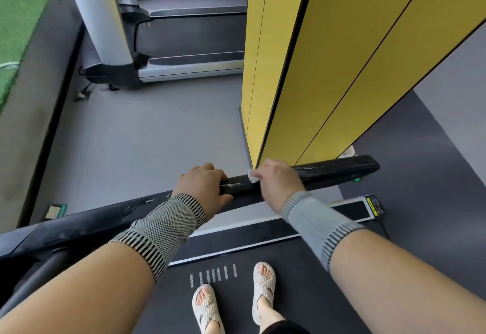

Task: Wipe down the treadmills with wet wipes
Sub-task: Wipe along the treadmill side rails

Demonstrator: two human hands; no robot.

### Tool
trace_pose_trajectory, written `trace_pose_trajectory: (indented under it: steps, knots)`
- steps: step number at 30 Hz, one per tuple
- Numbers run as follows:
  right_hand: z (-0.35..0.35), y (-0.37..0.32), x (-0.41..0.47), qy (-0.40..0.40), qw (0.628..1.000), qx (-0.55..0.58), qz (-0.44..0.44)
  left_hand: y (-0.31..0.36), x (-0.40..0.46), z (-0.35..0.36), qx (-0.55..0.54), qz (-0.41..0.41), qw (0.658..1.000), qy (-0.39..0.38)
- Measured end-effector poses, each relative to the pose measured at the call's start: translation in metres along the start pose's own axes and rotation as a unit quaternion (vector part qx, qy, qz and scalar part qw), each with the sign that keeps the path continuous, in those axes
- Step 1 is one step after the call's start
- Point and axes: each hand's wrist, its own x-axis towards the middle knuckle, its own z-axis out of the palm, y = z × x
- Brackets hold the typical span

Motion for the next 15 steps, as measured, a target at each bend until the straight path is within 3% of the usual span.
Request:
trace_pose_trajectory:
  steps: [4, 8, 12, 13, 15]
  knots:
    - [-0.012, 0.025, 0.004, 0.038, 0.99, -0.023, 0.13, -0.001, -0.002, 0.003, -0.01, 0.003, 1.0, 0.01]
    - [0.001, -0.009, 0.001, -0.012, 1.0, -0.003, -0.003, -0.002, -0.001, 0.003, -0.013, 0.004, 1.0, 0.008]
    - [-0.006, 0.031, 0.002, 0.051, 0.989, -0.01, 0.141, -0.003, -0.002, 0.004, -0.016, 0.01, 1.0, 0.014]
    - [-0.003, 0.023, -0.003, 0.066, 0.988, -0.006, 0.138, -0.003, -0.002, 0.004, -0.019, 0.01, 1.0, 0.015]
    - [0.01, -0.007, -0.013, 0.05, 0.998, 0.031, 0.037, -0.004, -0.001, 0.005, -0.023, 0.01, 1.0, 0.016]
